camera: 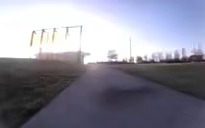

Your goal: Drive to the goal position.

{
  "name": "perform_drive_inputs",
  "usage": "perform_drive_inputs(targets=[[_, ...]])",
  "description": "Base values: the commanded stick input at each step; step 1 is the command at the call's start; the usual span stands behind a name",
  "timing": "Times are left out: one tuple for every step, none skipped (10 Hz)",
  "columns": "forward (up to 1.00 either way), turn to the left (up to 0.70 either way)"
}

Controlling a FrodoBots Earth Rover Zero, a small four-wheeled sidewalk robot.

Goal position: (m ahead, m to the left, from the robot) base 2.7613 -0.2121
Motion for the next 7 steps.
perform_drive_inputs(targets=[[0.5, -0.13], [0.5, -0.3], [0.5, -0.46], [0.5, -0.35], [0.5, -0.15], [0.5, 0.0], [0.5, 0.0]])
